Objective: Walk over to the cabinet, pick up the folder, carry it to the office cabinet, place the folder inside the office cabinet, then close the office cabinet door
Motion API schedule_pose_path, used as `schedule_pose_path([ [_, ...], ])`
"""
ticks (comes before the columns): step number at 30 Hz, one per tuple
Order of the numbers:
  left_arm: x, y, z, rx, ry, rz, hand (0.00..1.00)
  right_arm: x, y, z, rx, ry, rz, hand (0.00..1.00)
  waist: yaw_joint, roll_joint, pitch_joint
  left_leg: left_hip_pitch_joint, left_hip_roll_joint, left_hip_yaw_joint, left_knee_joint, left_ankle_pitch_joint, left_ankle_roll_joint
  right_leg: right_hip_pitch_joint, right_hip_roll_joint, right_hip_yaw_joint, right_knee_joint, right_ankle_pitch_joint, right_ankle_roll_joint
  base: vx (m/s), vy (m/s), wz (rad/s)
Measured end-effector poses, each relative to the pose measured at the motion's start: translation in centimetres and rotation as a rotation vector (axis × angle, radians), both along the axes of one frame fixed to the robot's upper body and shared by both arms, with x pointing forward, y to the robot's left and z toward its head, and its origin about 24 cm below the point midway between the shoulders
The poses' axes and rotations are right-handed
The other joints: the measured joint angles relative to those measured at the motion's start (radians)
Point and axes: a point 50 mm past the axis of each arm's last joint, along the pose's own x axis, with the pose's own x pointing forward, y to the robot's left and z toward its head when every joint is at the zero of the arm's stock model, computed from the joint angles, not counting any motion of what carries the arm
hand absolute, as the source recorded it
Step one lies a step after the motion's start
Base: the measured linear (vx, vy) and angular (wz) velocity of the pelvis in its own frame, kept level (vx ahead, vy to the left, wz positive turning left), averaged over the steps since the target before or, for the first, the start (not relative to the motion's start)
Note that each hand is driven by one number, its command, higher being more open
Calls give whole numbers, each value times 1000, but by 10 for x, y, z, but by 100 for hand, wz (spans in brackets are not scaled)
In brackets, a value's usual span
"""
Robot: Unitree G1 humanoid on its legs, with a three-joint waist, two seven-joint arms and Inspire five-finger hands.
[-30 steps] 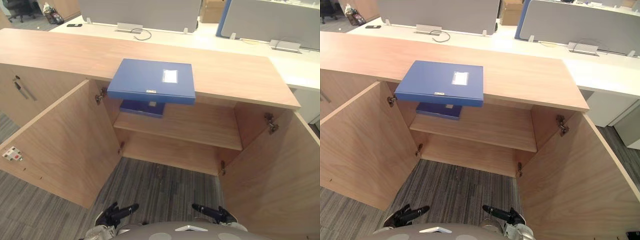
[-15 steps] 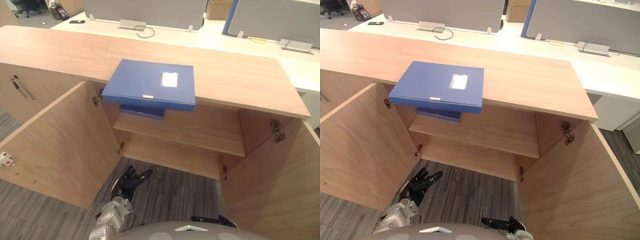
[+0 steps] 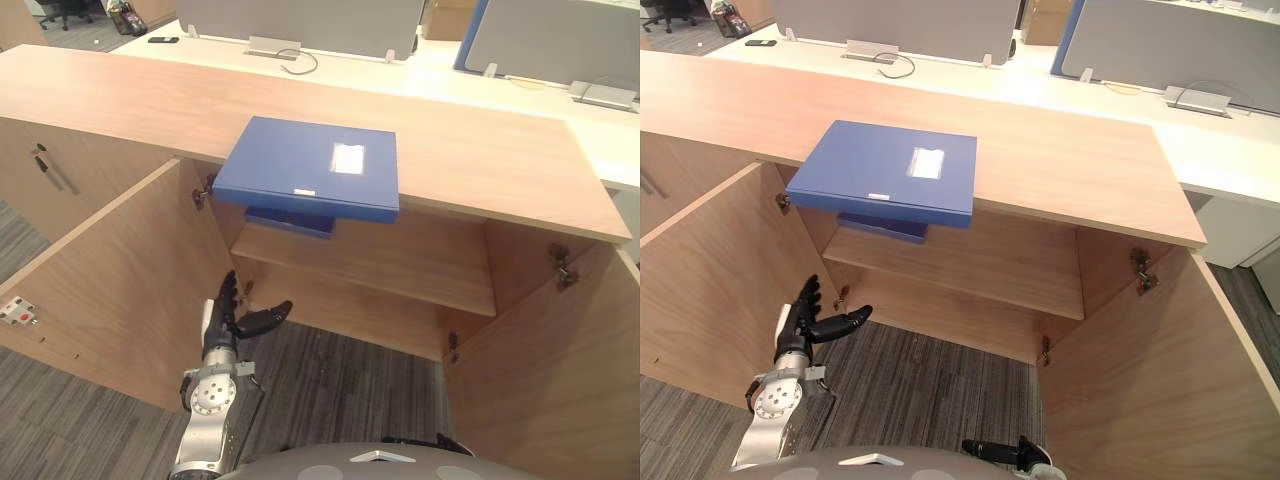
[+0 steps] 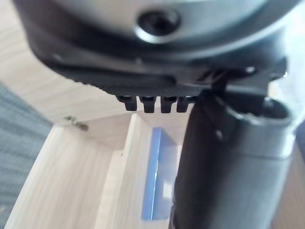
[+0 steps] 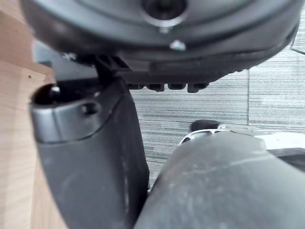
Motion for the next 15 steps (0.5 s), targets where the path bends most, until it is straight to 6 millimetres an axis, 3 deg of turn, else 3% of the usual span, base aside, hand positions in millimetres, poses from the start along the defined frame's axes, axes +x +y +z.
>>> schedule_pose_path([
  [6,7,8,47,374,-175,64,100,-1,2,0,-8,-6,22,100,-1,-8,-6,2,3,30,-1,6,2,-13,3,29,-4,11,-1,-81,-6,-14],
  [9,12,13,61,510,-224,103,100,-1,2,0,-9,-8,24,100,1,-12,-10,0,1,38,-1,5,1,-14,3,38,-18,16,-4,-43,11,-8],
  [15,12,22,92,590,-334,213,100,-8,5,-1,-3,4,24,100,-1,-24,-47,-30,2,48,3,4,0,-45,5,63,-22,38,-2,37,5,-10],
])
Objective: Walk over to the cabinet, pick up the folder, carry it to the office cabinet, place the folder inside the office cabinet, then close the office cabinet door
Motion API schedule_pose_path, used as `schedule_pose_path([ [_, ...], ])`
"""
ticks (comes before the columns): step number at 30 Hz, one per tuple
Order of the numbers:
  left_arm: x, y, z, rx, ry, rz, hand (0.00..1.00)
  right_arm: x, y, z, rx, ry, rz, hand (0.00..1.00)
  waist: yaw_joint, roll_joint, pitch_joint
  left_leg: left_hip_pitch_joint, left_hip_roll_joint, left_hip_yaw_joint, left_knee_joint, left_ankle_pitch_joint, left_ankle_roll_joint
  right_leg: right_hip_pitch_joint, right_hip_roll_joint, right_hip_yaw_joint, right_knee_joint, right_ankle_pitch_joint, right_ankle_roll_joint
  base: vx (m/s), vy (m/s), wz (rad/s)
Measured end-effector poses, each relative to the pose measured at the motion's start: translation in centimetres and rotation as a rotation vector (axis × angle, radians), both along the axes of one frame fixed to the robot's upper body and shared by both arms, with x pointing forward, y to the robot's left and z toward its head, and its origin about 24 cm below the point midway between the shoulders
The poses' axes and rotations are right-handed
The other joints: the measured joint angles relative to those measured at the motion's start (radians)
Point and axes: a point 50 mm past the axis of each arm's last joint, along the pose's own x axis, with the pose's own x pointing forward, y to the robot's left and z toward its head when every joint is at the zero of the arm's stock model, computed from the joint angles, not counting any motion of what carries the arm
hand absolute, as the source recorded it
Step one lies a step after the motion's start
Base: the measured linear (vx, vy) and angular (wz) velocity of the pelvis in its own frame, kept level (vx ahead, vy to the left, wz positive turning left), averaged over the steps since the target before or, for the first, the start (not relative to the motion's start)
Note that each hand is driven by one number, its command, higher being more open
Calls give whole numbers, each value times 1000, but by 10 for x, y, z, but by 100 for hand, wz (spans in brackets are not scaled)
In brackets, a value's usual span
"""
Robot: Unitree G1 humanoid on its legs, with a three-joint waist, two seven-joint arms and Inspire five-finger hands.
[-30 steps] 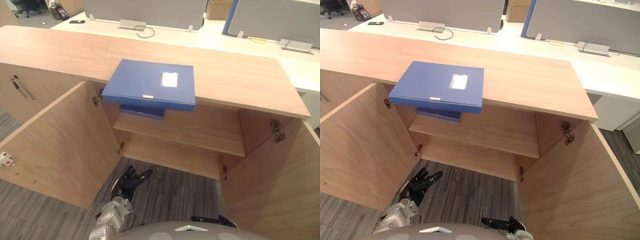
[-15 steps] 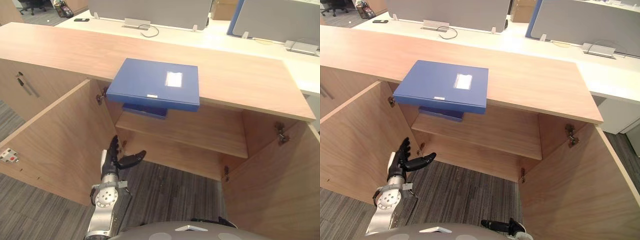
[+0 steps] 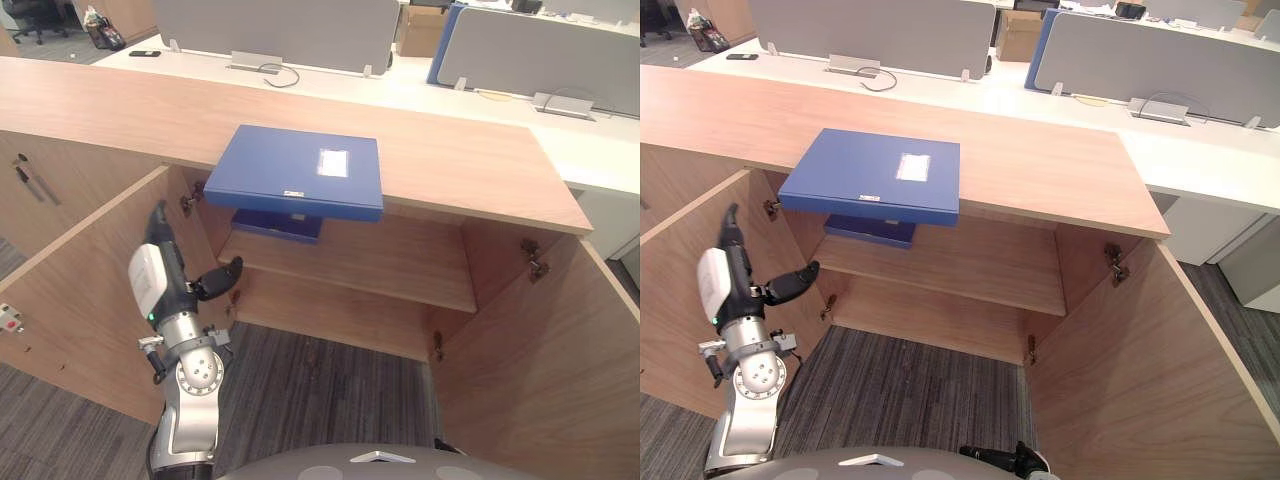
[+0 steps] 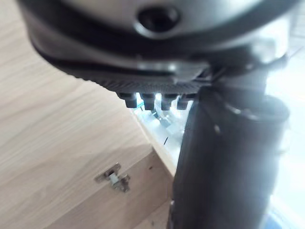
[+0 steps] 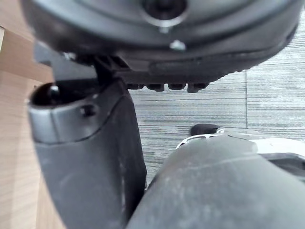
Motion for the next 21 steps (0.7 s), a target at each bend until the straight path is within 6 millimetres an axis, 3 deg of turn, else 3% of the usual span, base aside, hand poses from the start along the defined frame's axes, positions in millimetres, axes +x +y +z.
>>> schedule_pose_path([
  [3,7,1,18,10,-90,32,100,-1,1,0,2,-3,0,100,1,-3,-2,1,0,2,1,-1,-1,0,0,9,1,3,-1,-4,0,-1],
  [8,1,17,34,93,-159,161,100,-5,0,0,2,1,-9,100,0,11,-17,14,12,33,-3,-27,-9,-6,12,55,9,4,-3,-28,-15,-22],
  [12,2,25,43,144,-188,233,100,-7,0,0,5,-1,-9,100,0,13,-20,11,22,37,-3,-30,-8,-19,24,76,22,3,-5,-11,-33,-6],
  [21,16,24,53,217,-215,219,100,-6,-3,0,6,-7,-4,100,-1,26,-22,16,31,52,0,-23,-18,-22,33,91,22,-3,-14,4,-29,-5],
])
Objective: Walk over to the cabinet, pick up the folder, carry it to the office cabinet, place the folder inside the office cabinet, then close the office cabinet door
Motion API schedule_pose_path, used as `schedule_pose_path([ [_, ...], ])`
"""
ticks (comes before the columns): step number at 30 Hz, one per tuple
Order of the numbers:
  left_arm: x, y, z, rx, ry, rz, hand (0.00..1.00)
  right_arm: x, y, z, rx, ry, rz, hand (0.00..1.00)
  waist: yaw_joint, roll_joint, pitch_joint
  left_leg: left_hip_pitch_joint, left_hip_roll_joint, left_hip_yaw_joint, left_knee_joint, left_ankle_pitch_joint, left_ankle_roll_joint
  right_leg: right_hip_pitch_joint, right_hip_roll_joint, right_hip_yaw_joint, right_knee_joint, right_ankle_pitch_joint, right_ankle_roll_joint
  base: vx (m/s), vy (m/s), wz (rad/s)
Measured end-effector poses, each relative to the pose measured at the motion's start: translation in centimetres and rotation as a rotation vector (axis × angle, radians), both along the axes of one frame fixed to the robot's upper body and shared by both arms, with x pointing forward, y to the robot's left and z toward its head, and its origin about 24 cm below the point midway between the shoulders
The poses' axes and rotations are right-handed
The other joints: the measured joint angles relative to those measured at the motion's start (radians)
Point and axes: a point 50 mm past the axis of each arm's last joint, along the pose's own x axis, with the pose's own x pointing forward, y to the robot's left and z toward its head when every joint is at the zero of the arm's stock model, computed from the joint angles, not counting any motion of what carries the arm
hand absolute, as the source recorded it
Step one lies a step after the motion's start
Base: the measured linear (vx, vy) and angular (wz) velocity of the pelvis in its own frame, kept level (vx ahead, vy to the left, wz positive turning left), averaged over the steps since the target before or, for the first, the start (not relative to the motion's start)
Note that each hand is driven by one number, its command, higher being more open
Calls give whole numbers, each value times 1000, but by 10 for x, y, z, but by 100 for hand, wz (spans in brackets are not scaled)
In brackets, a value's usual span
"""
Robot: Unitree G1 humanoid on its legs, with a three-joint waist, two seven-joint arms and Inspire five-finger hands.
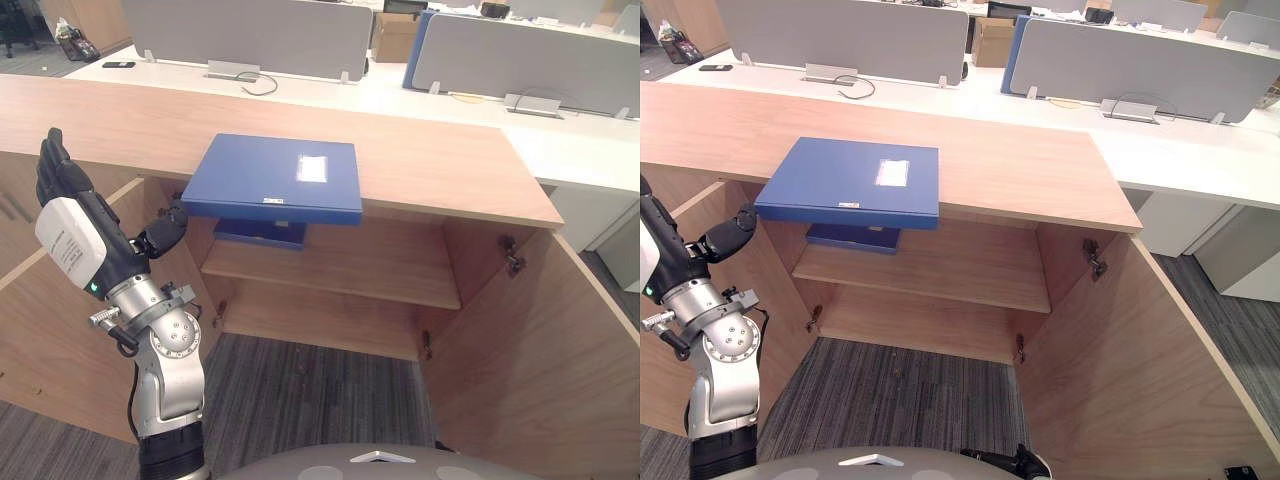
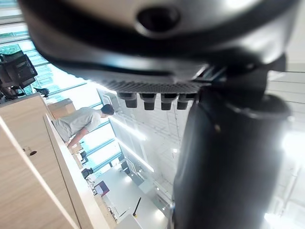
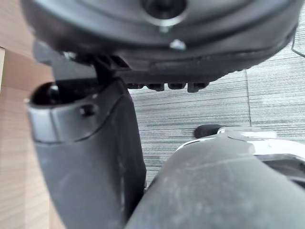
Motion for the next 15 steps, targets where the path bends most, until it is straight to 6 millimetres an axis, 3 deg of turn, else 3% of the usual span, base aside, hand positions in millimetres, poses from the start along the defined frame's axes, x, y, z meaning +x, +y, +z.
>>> schedule_pose_path([
  [7,11,7,-26,53,175,-28,100,2,-2,1,-6,-5,4,100,-4,9,-6,2,-4,21,0,2,2,-10,-2,10,-1,0,0,-10,-16,-9],
  [15,13,7,-27,77,193,-46,100,4,-2,1,-6,-8,8,100,-2,7,-6,4,-11,19,-3,3,3,-8,-4,6,-12,0,0,-8,-6,1],
])
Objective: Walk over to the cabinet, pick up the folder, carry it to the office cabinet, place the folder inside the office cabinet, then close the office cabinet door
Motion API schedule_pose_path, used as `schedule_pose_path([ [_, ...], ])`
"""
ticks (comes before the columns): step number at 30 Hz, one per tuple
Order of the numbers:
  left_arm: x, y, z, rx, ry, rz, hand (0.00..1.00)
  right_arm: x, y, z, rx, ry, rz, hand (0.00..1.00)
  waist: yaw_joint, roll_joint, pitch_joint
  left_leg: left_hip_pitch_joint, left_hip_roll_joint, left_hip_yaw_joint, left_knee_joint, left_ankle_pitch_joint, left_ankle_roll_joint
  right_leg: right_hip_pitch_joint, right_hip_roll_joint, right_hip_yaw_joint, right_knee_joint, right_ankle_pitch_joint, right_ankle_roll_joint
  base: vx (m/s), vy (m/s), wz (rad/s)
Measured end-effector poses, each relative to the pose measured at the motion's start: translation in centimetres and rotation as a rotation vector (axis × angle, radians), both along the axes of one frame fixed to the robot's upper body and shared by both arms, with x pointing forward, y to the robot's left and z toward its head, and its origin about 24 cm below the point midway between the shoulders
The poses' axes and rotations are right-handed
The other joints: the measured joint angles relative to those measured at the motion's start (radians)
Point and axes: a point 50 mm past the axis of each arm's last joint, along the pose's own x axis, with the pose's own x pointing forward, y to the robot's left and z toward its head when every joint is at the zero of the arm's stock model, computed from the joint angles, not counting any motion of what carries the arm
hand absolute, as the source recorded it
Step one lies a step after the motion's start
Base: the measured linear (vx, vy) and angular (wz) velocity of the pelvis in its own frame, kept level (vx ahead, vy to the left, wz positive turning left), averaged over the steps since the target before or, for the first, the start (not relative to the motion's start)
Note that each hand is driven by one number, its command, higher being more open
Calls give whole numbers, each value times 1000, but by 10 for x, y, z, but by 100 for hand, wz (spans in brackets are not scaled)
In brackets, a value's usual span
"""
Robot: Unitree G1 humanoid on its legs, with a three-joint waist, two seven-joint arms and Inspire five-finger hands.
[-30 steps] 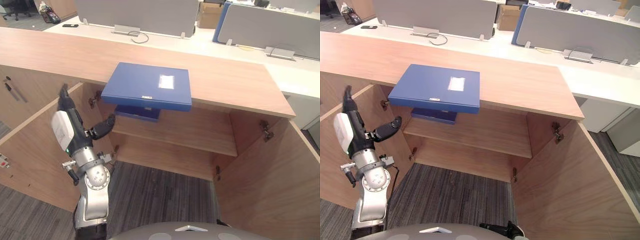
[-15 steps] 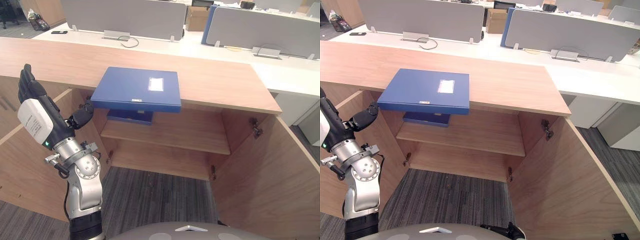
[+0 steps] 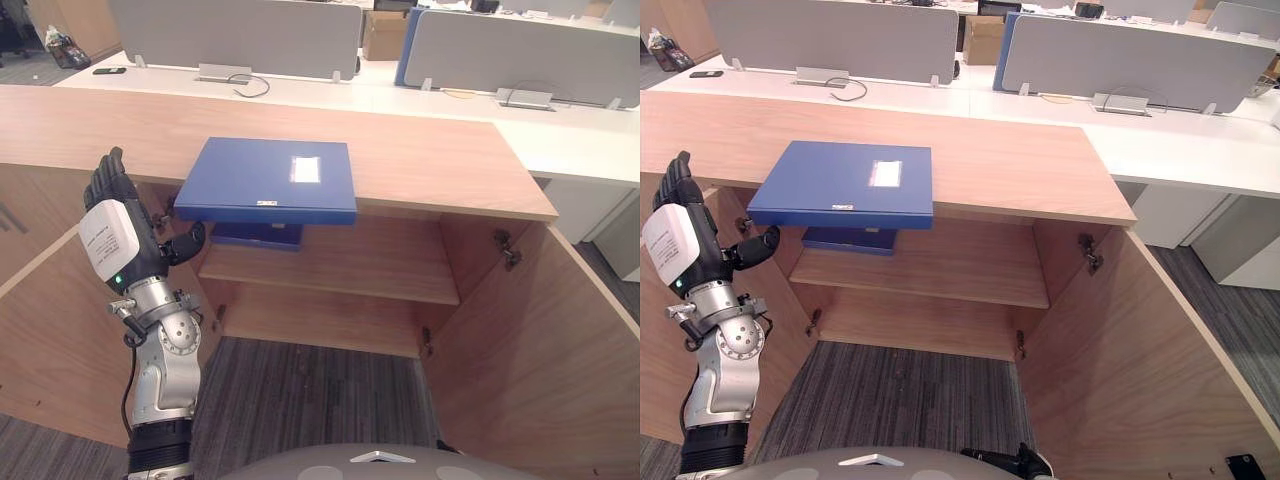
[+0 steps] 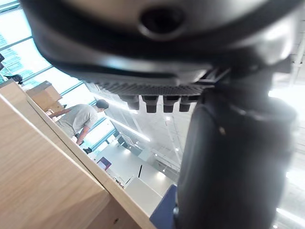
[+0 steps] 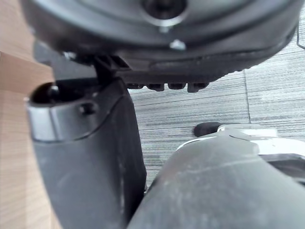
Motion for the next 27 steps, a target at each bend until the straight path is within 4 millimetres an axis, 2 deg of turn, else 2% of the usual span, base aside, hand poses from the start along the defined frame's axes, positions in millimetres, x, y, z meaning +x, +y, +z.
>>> schedule_pose_path([
  [12,4,-10,0,39,26,-66,100,3,1,0,-1,-2,23,100,-1,-8,3,0,-1,-14,0,0,0,18,0,-15,-22,3,3,-3,-14,3],
  [16,7,-14,3,107,34,-108,100,3,1,0,0,-2,26,100,-3,-8,4,0,-1,-14,0,0,0,18,0,-15,-22,3,3,0,0,0],
  [27,17,-18,12,158,16,-161,100,3,2,0,0,0,42,100,-3,-17,13,0,-2,-10,0,0,0,17,-1,-13,-23,4,3,-3,-2,0],
])
